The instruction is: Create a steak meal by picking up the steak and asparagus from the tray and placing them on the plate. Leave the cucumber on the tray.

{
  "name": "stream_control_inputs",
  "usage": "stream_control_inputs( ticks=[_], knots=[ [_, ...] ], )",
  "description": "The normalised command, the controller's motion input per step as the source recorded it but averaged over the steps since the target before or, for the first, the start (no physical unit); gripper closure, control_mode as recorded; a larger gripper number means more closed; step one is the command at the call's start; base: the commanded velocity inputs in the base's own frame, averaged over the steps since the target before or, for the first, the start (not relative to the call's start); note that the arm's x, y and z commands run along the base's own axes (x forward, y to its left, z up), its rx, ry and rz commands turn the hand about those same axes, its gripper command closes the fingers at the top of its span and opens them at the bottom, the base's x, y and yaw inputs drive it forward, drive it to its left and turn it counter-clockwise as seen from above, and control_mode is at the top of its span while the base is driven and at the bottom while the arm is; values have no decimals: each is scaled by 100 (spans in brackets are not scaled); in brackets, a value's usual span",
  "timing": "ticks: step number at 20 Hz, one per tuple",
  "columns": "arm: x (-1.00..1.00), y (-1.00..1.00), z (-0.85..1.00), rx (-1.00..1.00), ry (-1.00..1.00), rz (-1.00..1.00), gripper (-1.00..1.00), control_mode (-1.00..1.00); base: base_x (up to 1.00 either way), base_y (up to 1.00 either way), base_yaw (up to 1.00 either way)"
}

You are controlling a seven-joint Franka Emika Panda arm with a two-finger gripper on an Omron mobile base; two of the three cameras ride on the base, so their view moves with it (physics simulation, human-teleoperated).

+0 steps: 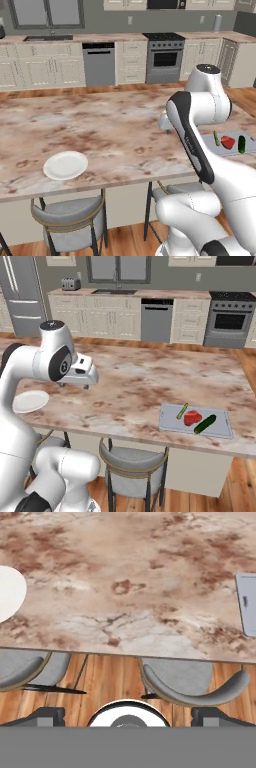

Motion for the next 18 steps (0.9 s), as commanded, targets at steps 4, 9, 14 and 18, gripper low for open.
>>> stream_control_inputs(
  ticks=[4, 9, 14, 18],
  knots=[
    [8, -35, -18, 0, 0, -5, -100, -100, 0, 0, 0],
    [13, -75, -33, 4, 0, -5, -100, -100, 0, 0, 0],
    [3, -88, -34, 4, 0, -6, -100, -100, 0, 0, 0],
    [0, -78, -23, 1, -1, -2, -100, -100, 0, 0, 0]
  ],
)
